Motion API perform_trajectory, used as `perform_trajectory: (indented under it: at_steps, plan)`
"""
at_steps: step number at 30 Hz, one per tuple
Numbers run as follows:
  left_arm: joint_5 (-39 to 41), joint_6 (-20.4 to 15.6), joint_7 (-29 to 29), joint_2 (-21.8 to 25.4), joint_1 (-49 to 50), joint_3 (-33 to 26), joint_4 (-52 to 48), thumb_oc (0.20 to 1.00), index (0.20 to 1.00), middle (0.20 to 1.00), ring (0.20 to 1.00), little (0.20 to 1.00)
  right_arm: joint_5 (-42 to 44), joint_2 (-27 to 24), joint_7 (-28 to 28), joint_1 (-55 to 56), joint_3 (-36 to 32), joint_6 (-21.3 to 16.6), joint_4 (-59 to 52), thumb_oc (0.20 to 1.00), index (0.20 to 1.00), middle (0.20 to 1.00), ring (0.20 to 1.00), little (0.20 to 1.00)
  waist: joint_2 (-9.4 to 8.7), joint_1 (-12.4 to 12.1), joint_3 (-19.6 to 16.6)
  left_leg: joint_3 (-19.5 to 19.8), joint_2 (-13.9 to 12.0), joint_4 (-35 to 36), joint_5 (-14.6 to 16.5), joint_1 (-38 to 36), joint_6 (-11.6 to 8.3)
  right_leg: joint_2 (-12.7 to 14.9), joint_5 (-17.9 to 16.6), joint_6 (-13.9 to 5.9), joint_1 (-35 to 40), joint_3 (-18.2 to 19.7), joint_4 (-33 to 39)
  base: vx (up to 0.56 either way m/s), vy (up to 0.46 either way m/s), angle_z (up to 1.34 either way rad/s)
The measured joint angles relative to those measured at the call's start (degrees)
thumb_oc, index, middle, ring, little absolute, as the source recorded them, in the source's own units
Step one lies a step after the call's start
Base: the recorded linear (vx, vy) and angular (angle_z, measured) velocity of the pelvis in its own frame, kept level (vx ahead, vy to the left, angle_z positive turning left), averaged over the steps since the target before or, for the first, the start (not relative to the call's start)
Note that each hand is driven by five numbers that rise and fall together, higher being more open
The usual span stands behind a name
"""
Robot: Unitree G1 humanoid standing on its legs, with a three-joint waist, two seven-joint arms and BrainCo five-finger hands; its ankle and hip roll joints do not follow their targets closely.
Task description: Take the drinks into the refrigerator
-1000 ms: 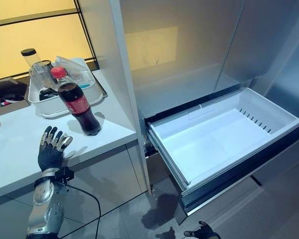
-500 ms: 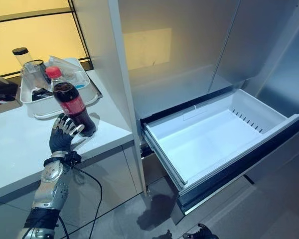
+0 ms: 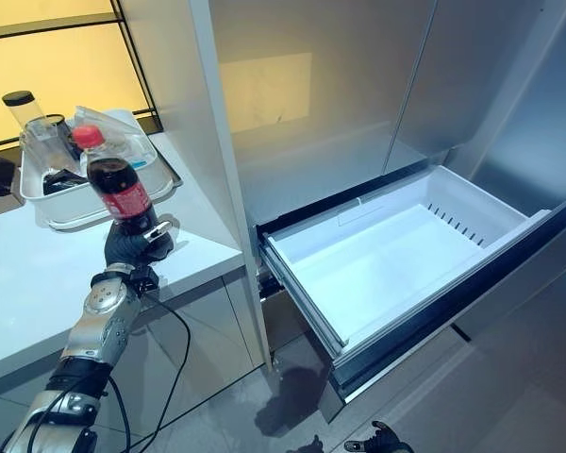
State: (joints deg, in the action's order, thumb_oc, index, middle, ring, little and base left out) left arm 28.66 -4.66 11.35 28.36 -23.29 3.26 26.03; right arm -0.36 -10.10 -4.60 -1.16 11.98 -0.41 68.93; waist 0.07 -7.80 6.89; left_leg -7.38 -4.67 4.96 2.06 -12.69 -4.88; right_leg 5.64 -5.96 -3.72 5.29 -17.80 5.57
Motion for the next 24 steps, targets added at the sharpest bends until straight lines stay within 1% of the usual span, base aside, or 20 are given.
perform_trajectory:
  at_steps: [1, 2, 3, 9, 11, 12, 13, 14, 15, 17, 18, 19, 20, 21, 22, 23, 24]
  plan:
    - [0.2, 0.41, 0.05, 0.61, -1.33, 0.72, 1.5, 1.0, 1.0, 1.0, 1.0, 1.0, 0.03, 0.01, -0.01, -0.18, 0.11, 0.07, 0.07, 1.0, 1.0, 1.0, 1.0, 1.0, -0.02, 0.34, -0.02, -0.09, 0.01, 0.01, 0.0, 0.0, 0.0, 0.01, -0.02, -0.01, 0.01, 0.01, 0.0, 0.0, 0.0, 0.0]
    - [0.19, 0.62, 0.02, 0.93, -2.07, 1.04, 2.32, 0.576, 0.576, 0.576, 0.576, 0.576, 0.05, 0.02, -0.02, -0.27, 0.19, 0.07, 0.12, 1.0, 1.0, 1.0, 1.0, 1.0, -0.03, 0.62, -0.02, -0.12, 0.0, 0.0, 0.0, 0.01, 0.0, 0.01, -0.03, -0.02, 0.0, 0.01, -0.01, 0.01, 0.0, -0.04]
    - [0.19, 1.05, 0.11, 1.94, -3.2, 2.41, 3.22, 0.2, 0.2, 0.2, 0.2, 0.2, 0.14, 0.05, -0.04, -0.37, 0.2, 0.07, 0.06, 1.0, 1.0, 1.0, 1.0, 1.0, -0.06, 0.85, -0.04, -0.22, -0.02, 0.01, 0.0, 0.04, 0.0, -0.01, -0.1, 0.02, -0.08, 0.15, -0.01, 0.01, 0.001, -0.05]
    - [1.16, 0.8, -0.25, 1.45, -3.92, 2.75, 3.13, 0.2, 0.2, 0.2, 0.2, 0.2, 2.38, 0.07, -0.3, -0.42, -0.09, 0.05, -0.09, 1.0, 1.0, 1.0, 1.0, 1.0, -0.16, 2.15, -0.22, -0.66, 0.06, 0.0, -0.01, 0.12, 0.0, -0.06, -0.36, 0.15, -0.58, 0.83, -0.04, 0.0, 0.005, -0.06]
    - [1.59, 0.81, -0.47, 1.3, -3.13, 2.62, 2.43, 0.2, 0.2, 0.2, 0.2, 0.2, 3.5, 0.18, -0.7, -0.31, -0.71, -0.01, -0.08, 1.0, 1.0, 1.0, 1.0, 1.0, -0.15, 2.25, -0.23, -1.09, 0.06, 0.01, 0.0, 0.1, 0.0, -0.11, -0.41, 0.17, -0.77, 1.14, -0.09, 0.0, 0.016, -0.12]
    - [1.59, 0.31, -0.62, 1.05, -0.1, 1.73, -0.63, 0.2, 0.2, 0.2, 0.2, 0.2, 4.64, 0.67, -1.03, -0.02, -2.7, -0.23, -0.18, 1.0, 1.0, 1.0, 1.0, 1.0, -0.06, 2.4, -0.26, -1.58, 0.07, 0.03, 0.01, -0.02, 0.0, -0.14, -0.46, 0.2, -0.99, 1.66, -0.12, 0.0, 0.015, -0.16]
    - [1.59, 0.2, -0.72, 0.75, 0.43, 1.88, -1.33, 0.2, 0.2, 0.2, 0.2, 0.2, 5.29, 0.69, -1.12, -0.02, -3.14, -0.27, -0.19, 1.0, 1.0, 1.0, 1.0, 1.0, -0.06, 2.43, -0.26, -1.77, 0.08, 0.02, 0.0, -0.07, 0.0, -0.18, -0.52, 0.21, -1.04, 1.88, -0.19, -0.01, 0.033, -0.13]
    - [1.6, 0.0, -0.95, -0.43, 3.51, 0.25, -4.41, 0.2, 0.2, 0.2, 0.2, 0.2, 7.07, 0.92, -1.35, 0.52, -5.59, -0.47, -0.67, 1.0, 1.0, 1.0, 1.0, 1.0, -0.01, 2.37, -0.28, -1.78, 0.1, 0.05, 0.01, -0.12, 0.01, -0.21, -0.63, 0.15, -0.96, 1.92, -0.29, -0.01, 0.027, -0.08]
    - [1.49, -1.69, -1.12, -3.11, 8.14, -1.33, -9.28, 0.2, 0.2, 0.2, 0.2, 0.2, 9.76, 1.15, -2.19, 0.91, -8.46, -0.64, -1.3, 1.0, 1.0, 1.0, 1.0, 1.0, 0.19, 2.65, -0.36, -1.91, 0.16, 0.05, 0.06, -0.33, 0.04, -0.18, -0.62, 0.12, -0.91, 2.11, -0.3, -0.01, 0.027, -0.05]
    - [1.52, -2.34, -2.13, -5.56, 12.0, -1.5, -14.64, 0.2, 0.2, 0.2, 0.2, 0.2, 14.0, 1.19, -3.63, 1.99, -12.12, -0.88, -1.19, 1.0, 1.0, 1.0, 1.0, 1.0, 0.41, 2.4, -0.28, -1.89, 0.16, 0.07, 0.14, -0.34, 0.03, -0.18, -0.63, 0.12, -0.91, 2.16, -0.29, 0.0, 0.011, -0.02]
    - [1.56, -2.34, -2.94, -6.0, 13.69, -1.16, -16.7, 0.2, 0.2, 0.2, 0.2, 0.2, 15.91, 0.98, -4.41, 2.18, -13.73, -0.89, -1.21, 1.0, 1.0, 1.0, 1.0, 1.0, 0.45, 2.04, -0.23, -1.86, 0.11, 0.08, 0.16, -0.1, 0.02, -0.22, -0.68, 0.16, -0.95, 2.12, -0.3, 0.0, 0.0, 0.0]
    - [1.57, -2.84, -3.54, -6.53, 17.37, -1.75, -20.27, 0.2, 0.2, 0.2, 0.2, 0.2, 19.37, 0.8, -5.58, 2.39, -16.9, -1.03, -3.05, 1.0, 1.0, 1.0, 1.0, 1.0, 0.62, 2.34, -0.19, -1.85, 0.06, 0.12, 0.35, 0.31, 0.02, -0.2, -0.49, -0.1, -1.12, 2.09, -0.26, 0.0, 0.0, 0.0]
    - [1.57, -3.2, -4.11, -7.24, 18.74, -1.98, -21.51, 0.2, 0.2, 0.2, 0.2, 0.2, 20.96, 0.54, -6.28, 2.59, -18.34, -1.62, -4.03, 1.0, 1.0, 1.0, 1.0, 1.0, 0.64, 2.33, -0.18, -1.86, 0.06, 0.16, 0.35, 0.35, 0.03, -0.17, -0.47, -0.11, -1.17, 2.13, -0.11, 0.0, 0.0, 0.0]
    - [1.56, -3.4, -4.77, -7.68, 20.33, -2.17, -22.94, 0.2, 0.2, 0.2, 0.2, 0.2, 22.83, -0.37, -6.45, 2.8, -20.57, -1.56, -5.43, 1.0, 1.0, 1.0, 1.0, 1.0, -0.19, 2.43, 0.06, -1.85, -0.18, 0.18, 0.41, 0.46, 0.04, -0.16, -0.49, -0.11, -1.29, 2.17, -0.35, -0.05, -0.014, -0.05]
    - [1.41, -3.32, -6.58, -7.03, 24.23, -2.02, -25.96, 0.2, 0.2, 0.2, 0.2, 0.2, 26.8, -5.81, -5.29, 2.99, -29.19, -1.77, -6.07, 1.0, 1.0, 1.0, 1.0, 1.0, 1.08, 3.06, -0.32, -2.03, 0.33, 0.11, 0.56, 0.69, 0.2, 0.14, -0.63, -0.24, -1.67, 2.47, -0.33, -0.06, 0.009, 0.02]
    - [1.62, -3.66, -7.05, -8.96, 26.2, -2.11, -27.91, 0.2, 0.2, 0.2, 0.2, 0.2, 28.34, -9.21, -8.47, 6.11, -27.76, -4.43, -12.21, 1.0, 1.0, 1.0, 1.0, 1.0, 0.72, 2.54, -0.17, -1.71, 0.57, 0.4, 0.66, 1.38, 0.76, 0.43, -0.62, -0.3, -2.35, 2.22, -0.41, -0.05, 0.008, -0.03]
    - [2.11, -4.27, -7.36, -10.52, 28.99, -4.41, -31.87, 0.2, 0.2, 0.2, 0.2, 0.2, 29.04, -8.96, -8.98, 9.39, -28.08, -6.55, -21.31, 1.0, 1.0, 1.0, 1.0, 1.0, 0.56, 2.27, 0.11, -1.91, 0.41, 0.19, 0.58, 1.6, 0.75, 0.25, -0.75, -0.12, -2.7, 2.44, -0.35, 0.0, 0.0, 0.0]
